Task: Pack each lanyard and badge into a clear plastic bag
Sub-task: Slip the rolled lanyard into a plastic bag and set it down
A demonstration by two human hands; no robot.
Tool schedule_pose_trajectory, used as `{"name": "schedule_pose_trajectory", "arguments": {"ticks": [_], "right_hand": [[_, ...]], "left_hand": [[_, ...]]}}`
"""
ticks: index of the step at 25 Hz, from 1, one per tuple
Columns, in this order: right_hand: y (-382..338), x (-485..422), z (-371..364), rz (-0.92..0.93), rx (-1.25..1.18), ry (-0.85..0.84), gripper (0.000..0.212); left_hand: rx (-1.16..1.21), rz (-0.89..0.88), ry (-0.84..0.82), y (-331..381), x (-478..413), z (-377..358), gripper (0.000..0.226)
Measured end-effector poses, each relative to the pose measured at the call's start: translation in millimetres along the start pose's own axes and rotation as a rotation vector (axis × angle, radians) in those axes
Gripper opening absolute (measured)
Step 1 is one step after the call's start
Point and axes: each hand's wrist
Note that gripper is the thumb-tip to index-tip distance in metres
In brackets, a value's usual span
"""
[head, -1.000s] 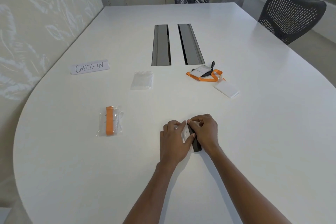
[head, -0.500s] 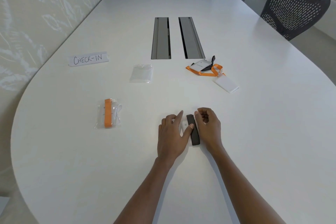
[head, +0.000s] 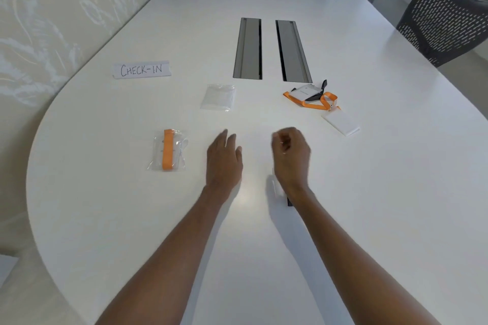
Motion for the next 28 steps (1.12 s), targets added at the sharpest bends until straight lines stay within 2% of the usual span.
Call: {"name": "schedule_pose_trajectory", "arguments": {"ticks": [3, 5, 8, 14, 18, 21, 25, 27, 28], "right_hand": [[-22, -24, -55, 0.036, 0.054, -0.262, 0.007], [-24, -47, -90, -0.072, 0.034, -0.364, 0.007], [-15, -89, -130, -0.226, 0.037, -0.366, 0.015], [-13, -157, -186, -0.29, 0.086, -0.35, 0.021], [-19, -185, -207, -0.231, 0.37, -0.42, 0.026], [-22, -193, -213, -0.253, 0.505, -0.452, 0.029], [-24, -193, -214, -0.303, 0.507, -0.457, 0.021], [-24, -193, -212, -0.339, 0.46, -0.453, 0.005], [-22, -193, -212, -0.36, 0.417, -0.443, 0.008]], "left_hand": [[-0.128, 0.045, -0.043, -10, -8, -3, 0.052], [-0.146, 0.049, -0.033, -11, -7, -8, 0.053], [-0.151, 0.034, -0.001, -14, -10, -9, 0.052], [-0.209, 0.022, 0.051, -12, -10, -13, 0.044], [-0.224, 0.02, 0.069, -16, -13, -17, 0.042], [-0.228, 0.021, 0.069, -16, -13, -20, 0.043], [-0.218, 0.018, 0.087, -17, -11, -22, 0.044], [-0.211, 0.018, 0.097, -16, -11, -22, 0.044], [-0.211, 0.016, 0.098, -16, -11, -22, 0.044]]}}
Point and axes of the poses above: each hand's wrist, its own x-axis away from the middle knuckle, its own z-axis out of the back of the hand, y = z × x, and after that the axes turned 15 degrees about x, right-handed
